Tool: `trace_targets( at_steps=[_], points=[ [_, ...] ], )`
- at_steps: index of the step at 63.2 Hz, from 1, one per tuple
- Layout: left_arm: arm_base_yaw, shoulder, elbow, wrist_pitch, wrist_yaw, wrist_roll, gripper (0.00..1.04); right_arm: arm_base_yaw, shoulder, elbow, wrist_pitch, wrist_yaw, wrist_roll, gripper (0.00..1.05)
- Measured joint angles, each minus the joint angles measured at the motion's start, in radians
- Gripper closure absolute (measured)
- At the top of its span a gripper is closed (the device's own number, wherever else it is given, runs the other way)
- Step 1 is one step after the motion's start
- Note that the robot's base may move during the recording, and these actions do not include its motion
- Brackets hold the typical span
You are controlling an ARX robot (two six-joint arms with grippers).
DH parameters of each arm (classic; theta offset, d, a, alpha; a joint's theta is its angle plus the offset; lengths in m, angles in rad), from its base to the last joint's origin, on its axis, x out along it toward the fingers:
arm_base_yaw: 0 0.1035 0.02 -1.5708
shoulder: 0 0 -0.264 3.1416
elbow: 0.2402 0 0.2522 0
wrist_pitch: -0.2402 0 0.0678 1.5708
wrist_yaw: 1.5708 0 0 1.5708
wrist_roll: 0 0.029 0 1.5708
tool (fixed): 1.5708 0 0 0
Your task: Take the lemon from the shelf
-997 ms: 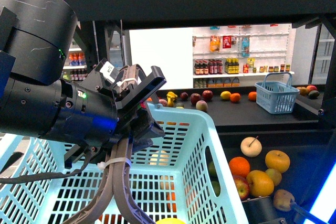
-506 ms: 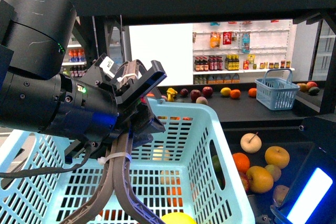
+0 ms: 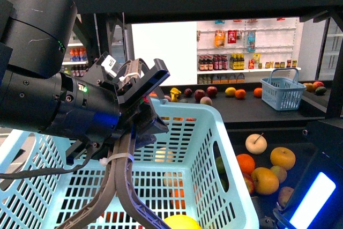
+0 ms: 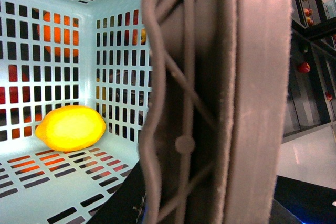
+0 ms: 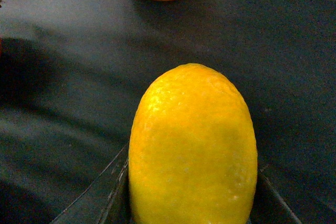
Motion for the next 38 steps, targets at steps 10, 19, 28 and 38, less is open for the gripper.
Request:
trace_targets(
  at_steps=[10,19,28,38],
  points=[
    [0.000,0.000,0.000,0.000,0.002,0.000,0.78,-0.049,-0.079,-0.087,0.039,-0.005,0.000,0.55],
    [0.000,0.000,0.000,0.000,0.003,0.000,0.78,-0.111,-0.196,-0.185,0.085,-0.018,-0.010,0.55],
    [0.000,0.000,0.000,0.000,0.002,0.000,0.78,-0.183,-0.345,-0.317,0.127,-0.046,-0.028,0.55],
    [0.000,0.000,0.000,0.000,0.000,0.000,0.78,-0.243,-0.546,-0.491,0.146,-0.115,-0.008,0.55]
  ],
)
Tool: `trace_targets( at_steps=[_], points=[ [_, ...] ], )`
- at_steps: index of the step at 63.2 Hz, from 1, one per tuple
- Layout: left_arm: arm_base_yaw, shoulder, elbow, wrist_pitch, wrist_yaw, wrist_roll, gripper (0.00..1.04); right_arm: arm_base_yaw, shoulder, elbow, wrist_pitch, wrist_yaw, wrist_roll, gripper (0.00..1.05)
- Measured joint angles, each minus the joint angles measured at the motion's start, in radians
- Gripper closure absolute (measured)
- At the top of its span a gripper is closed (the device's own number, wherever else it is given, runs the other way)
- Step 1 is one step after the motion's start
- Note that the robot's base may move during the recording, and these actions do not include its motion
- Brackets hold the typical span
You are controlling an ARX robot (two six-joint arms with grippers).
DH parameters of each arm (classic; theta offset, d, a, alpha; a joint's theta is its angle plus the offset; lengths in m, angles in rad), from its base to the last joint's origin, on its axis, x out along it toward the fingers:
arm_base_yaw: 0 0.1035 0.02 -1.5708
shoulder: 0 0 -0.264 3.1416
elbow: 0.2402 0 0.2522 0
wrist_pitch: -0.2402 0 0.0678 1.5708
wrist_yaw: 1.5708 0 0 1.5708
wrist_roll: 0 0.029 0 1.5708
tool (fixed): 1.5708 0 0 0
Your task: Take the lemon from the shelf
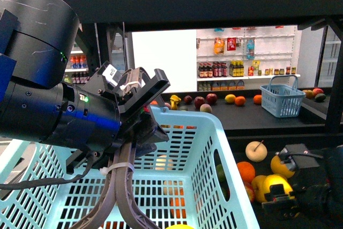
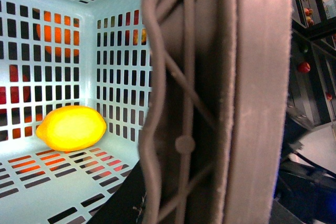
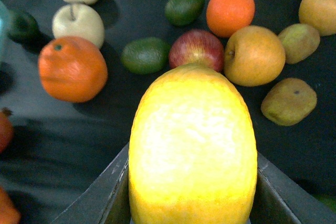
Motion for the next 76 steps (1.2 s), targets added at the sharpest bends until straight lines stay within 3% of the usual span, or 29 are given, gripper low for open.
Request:
trace_targets(
  at_steps=[14,27,47,63,76],
  points=[
    [0.000,0.000,0.000,0.000,0.002,0.000,0.78,0.007,-0.354,-0.166,-0.019,-0.111,0.121,0.55],
    [0.000,0.000,0.000,0.000,0.002,0.000,0.78,0.092,-0.579,-0.202,-0.069,-0.180,0.241,0.56],
    [0.000,0.000,0.000,0.000,0.001,0.000,0.78,0.254,-0.543,-0.204,-0.111,-0.153,0.286,0.56],
    [0.000,0.000,0.000,0.000,0.002,0.000,0.78,0.327,-0.422,-0.196,-0.099,-0.093,0.273,0.56],
    [0.000,0.000,0.000,0.000,0.001,0.000,0.78,0.330,-0.415,-0.198,-0.050,-0.090,0.284,0.26]
  ],
)
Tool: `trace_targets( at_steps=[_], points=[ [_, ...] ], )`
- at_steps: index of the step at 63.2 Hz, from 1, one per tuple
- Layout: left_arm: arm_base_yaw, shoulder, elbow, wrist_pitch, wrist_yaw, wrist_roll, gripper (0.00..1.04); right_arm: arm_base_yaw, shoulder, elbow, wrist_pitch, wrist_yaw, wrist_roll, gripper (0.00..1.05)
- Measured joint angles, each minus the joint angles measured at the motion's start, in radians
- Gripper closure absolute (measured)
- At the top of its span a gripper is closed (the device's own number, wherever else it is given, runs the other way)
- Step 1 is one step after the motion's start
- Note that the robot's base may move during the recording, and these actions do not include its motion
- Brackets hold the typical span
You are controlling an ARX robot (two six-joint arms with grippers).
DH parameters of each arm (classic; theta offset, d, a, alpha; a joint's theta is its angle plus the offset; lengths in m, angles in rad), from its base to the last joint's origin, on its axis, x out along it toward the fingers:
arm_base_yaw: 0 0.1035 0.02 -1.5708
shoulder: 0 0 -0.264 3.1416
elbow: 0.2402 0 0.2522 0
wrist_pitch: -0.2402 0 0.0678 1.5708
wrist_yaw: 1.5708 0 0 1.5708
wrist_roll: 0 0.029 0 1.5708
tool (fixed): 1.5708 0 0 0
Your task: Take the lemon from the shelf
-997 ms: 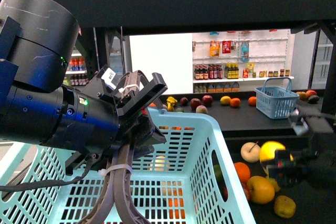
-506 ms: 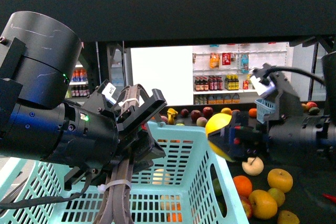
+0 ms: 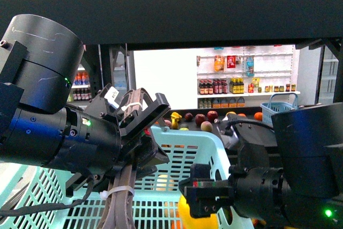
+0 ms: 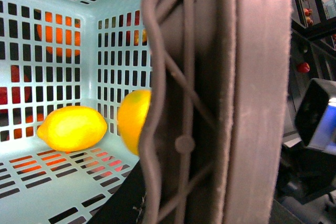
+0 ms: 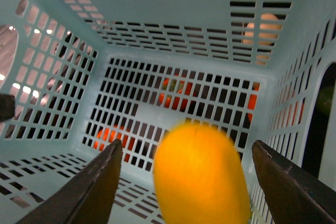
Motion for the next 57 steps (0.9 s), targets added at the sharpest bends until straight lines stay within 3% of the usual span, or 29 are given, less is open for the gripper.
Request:
trace_targets(
  at_steps=[8,16,34,43,48,51,57],
  points=[
    [0.000,0.000,0.000,0.000,0.000,0.002,0.78,-0.030,-0.100,-0.038,0.001,-0.003,0.015,0.06],
    [0.000,0.000,0.000,0.000,-0.003,0.001,0.78,-0.084,-0.266,-0.097,-0.061,0.057,0.019,0.07],
    [0.000,0.000,0.000,0.000,0.000,0.000,0.78,-0.233,-0.814,-0.357,-0.349,0.304,-0.059,0.07],
    [0.000,0.000,0.000,0.000,0.001,0.000,0.78,-0.248,-1.138,-0.476,-0.541,0.385,-0.115,0.07],
    [0.000,0.000,0.000,0.000,-0.002,0.000,0.78,-0.226,-1.418,-0.539,-0.745,0.462,-0.155,0.07],
    [0.000,0.000,0.000,0.000,-0.003,0.000,0.78,-0.266,-1.564,-0.586,-0.764,0.348,-0.190,0.16],
    [0.000,0.000,0.000,0.000,-0.002,0.000,0.78,-0.304,-1.706,-0.652,-0.743,0.280,-0.216,0.31]
  ],
)
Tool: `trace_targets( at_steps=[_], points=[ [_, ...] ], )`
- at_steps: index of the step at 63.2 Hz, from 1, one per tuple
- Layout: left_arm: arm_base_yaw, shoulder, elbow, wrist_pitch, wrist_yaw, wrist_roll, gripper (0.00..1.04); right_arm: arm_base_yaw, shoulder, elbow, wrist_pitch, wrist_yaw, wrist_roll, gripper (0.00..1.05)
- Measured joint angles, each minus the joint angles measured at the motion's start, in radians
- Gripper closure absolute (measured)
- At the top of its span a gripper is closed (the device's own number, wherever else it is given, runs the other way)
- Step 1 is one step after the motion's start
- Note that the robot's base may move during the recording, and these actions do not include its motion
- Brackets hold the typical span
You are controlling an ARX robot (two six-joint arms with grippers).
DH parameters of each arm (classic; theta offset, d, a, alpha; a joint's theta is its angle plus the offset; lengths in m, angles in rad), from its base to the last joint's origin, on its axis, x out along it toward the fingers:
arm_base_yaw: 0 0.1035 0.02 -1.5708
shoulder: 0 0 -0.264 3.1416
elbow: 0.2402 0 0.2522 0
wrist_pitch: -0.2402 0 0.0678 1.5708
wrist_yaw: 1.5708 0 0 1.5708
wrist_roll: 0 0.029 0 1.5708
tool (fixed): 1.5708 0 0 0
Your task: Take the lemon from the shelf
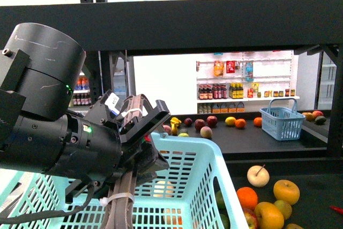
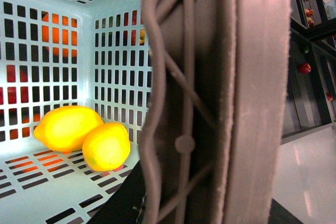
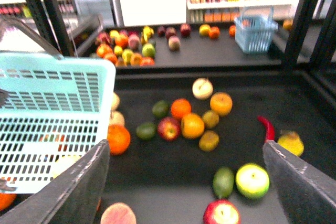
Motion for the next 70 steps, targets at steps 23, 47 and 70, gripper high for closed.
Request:
trace_targets(
  at_steps=[23,47,70],
  points=[
    [0.000,0.000,0.000,0.000,0.002,0.000,0.78,-0.008,-0.092,-0.145,0.032,-0.012,-0.021,0.92],
    [0.000,0.000,0.000,0.000,0.001,0.000,0.78,-0.008,-0.127,-0.191,0.042,-0.012,-0.026,1.02],
    [0.000,0.000,0.000,0.000,0.000,0.000,0.78,-0.009,-0.171,-0.228,0.048,-0.014,-0.026,1.02]
  ],
)
